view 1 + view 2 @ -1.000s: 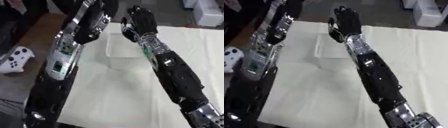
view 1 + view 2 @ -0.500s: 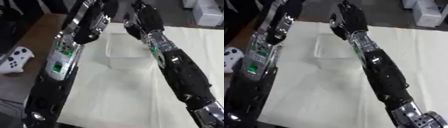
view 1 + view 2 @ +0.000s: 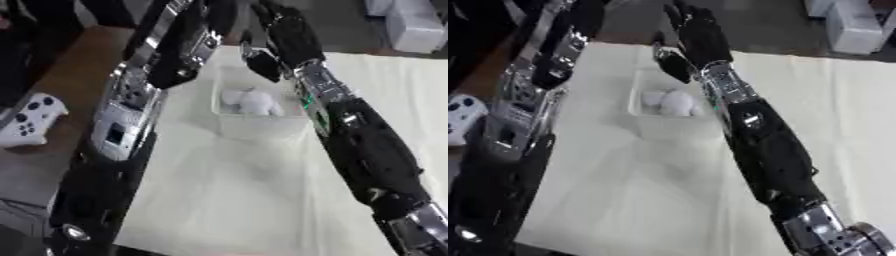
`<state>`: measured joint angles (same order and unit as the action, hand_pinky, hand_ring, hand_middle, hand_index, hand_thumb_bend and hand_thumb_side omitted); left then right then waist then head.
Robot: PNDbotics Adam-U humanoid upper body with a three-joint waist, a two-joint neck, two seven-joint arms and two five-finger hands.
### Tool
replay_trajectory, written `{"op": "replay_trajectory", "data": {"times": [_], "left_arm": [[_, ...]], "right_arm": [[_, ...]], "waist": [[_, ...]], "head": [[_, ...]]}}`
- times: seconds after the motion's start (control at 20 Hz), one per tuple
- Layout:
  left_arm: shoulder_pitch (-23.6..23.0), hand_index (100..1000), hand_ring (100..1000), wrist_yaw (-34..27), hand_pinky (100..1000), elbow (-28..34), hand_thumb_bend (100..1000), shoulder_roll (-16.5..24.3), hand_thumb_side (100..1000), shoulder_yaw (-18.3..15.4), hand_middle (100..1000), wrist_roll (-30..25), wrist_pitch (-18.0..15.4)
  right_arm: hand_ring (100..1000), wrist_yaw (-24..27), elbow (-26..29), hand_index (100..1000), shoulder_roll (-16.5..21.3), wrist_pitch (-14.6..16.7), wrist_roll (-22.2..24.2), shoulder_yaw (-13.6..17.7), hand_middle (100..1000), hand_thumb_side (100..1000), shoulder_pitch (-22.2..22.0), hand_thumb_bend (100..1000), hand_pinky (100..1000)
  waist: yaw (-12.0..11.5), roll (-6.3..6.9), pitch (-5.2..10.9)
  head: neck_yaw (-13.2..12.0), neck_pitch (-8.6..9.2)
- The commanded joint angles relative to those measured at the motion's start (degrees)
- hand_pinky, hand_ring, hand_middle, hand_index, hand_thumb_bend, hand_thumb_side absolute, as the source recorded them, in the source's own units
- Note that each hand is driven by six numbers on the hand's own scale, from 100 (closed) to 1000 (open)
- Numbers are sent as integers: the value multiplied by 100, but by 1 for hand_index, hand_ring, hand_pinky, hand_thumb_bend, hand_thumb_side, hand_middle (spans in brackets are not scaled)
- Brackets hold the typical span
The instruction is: Pick up objects on the table and place them in the box.
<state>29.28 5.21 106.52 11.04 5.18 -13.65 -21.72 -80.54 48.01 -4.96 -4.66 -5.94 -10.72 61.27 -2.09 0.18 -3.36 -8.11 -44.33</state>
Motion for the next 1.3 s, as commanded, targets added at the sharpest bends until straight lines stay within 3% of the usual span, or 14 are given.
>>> {"op": "replay_trajectory", "data": {"times": [0.05, 0.25, 0.35, 0.45, 0.65, 0.7, 0.9, 1.05, 1.3], "left_arm": [[62, 932, 736, -23, 790, 77, 100, 24, 804, -44, 848, -10, -7], [55, 932, 735, -17, 789, 78, 100, 40, 805, -55, 848, -7, -1], [43, 931, 735, -7, 790, 72, 100, 57, 805, -59, 848, -9, -7], [34, 931, 735, 6, 790, 58, 100, 71, 805, -62, 848, -13, -20], [0, 933, 732, 19, 788, 29, 100, 101, 805, -54, 847, -25, -54], [-9, 933, 731, 21, 788, 22, 100, 108, 806, -52, 847, -34, -63], [-36, 933, 727, 10, 784, 6, 100, 119, 807, -70, 845, -41, -74], [-37, 933, 725, -17, 785, -2, 100, 114, 805, -80, 844, -50, -72], [-44, 930, 720, -63, 783, 11, 100, 108, 802, -102, 842, -13, -76]], "right_arm": [[834, 4, 271, 967, 176, -132, -93, 66, 922, 1000, -18, 100, 708], [786, 38, 804, 946, 557, -526, -261, 197, 886, 1000, -423, 100, 601], [780, 46, 1143, 938, 755, -702, -336, 256, 879, 979, -611, 100, 594], [733, -46, 1536, 911, 877, -857, -435, 323, 836, 942, -770, 100, 511], [585, -223, 2684, 867, 994, -1171, -780, 544, 747, 872, -1309, 100, 196], [557, -239, 2997, 848, 1007, -1237, -846, 598, 718, 871, -1474, 100, 171], [472, -254, 4258, 796, 955, -1365, -1153, 804, 606, 850, -2167, 100, 143], [403, -180, 5145, 701, 904, -1467, -1515, 932, 526, 800, -2702, 100, 114], [377, 43, 5699, 670, 953, -1568, -1814, 964, 481, 734, -2987, 100, 100]], "waist": [[4, 7, 83], [27, 1, 74], [48, 7, 74], [68, 18, 74], [114, 42, 58], [122, 47, 53], [156, 74, 44], [184, 101, 50], [226, 107, 86]], "head": [[-61, 21], [-152, 21], [-194, 21], [-196, 21], [-164, 21], [-154, 21], [-161, 21], [-168, 21], [-141, 21]]}}
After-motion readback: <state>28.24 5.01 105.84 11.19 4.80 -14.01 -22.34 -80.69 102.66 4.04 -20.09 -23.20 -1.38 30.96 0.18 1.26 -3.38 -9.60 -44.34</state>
